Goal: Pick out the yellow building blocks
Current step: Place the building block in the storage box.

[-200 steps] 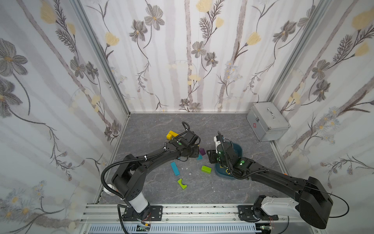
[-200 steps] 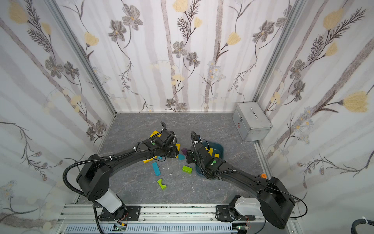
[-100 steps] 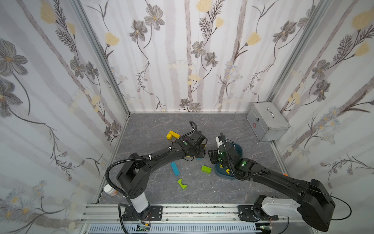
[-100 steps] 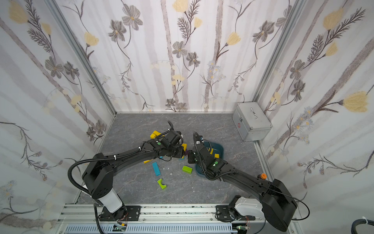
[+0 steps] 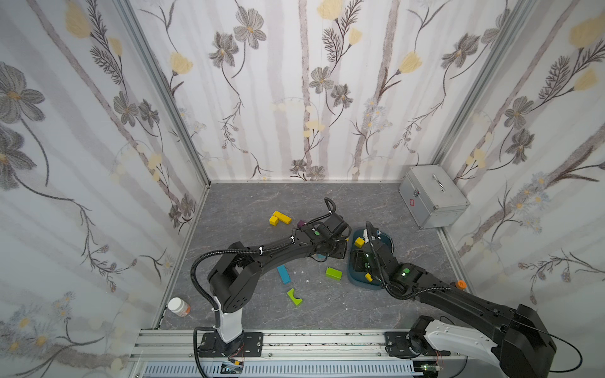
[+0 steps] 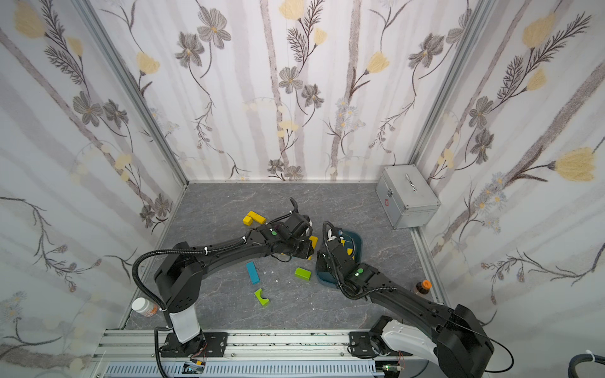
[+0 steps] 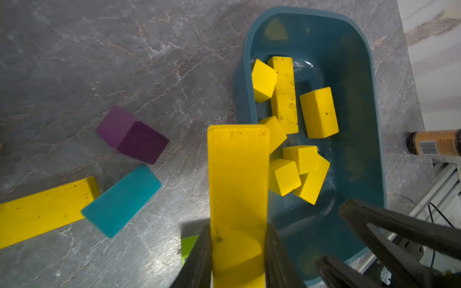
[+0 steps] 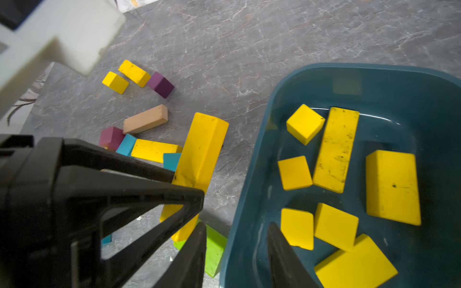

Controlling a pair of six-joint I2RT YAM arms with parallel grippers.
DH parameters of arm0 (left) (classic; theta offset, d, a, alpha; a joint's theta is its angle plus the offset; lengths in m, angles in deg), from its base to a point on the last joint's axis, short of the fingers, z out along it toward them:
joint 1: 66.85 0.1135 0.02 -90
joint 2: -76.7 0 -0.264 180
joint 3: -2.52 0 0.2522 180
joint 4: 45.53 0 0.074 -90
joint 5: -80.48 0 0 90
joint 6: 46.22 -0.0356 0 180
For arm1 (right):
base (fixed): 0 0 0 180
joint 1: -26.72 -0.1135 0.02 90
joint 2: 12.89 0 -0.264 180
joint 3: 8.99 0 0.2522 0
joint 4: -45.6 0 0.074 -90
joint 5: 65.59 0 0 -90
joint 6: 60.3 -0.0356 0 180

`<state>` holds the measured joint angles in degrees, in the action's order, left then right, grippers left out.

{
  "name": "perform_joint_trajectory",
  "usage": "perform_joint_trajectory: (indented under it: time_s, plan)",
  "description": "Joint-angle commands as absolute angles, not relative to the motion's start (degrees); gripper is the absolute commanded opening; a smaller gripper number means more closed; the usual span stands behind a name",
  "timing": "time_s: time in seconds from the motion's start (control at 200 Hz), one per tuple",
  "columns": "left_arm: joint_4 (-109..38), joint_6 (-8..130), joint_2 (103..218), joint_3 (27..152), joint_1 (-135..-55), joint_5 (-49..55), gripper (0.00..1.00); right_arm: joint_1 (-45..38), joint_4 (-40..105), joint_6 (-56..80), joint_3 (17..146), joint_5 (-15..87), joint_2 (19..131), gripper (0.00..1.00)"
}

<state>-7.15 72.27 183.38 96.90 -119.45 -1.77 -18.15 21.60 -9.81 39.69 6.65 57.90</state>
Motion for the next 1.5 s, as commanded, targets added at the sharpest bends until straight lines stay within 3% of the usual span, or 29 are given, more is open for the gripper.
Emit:
perform_joint_trajectory:
  time_s: [0.0,0.61,1.099,1.494]
  plan:
    - [-7.30,72.21,184.88,98.63,-120.24,-0.64,0.29,-16.08,19.67,-11.91,38.40,4.57,56.17,0.42]
    - [-7.13,72.45,193.12,107.12,-124.51,1.40,0.31,-9.68,20.04,-12.85,30.69,5.71,43.54,0.43]
    - [-8.56,73.05,196.58,109.58,-124.68,2.61,0.34,-7.18,19.25,-13.27,28.61,6.29,41.69,0.44]
    - [-6.81,72.09,206.85,122.80,-124.68,4.28,0.35,-6.18,18.13,-13.21,28.13,5.56,38.71,0.44]
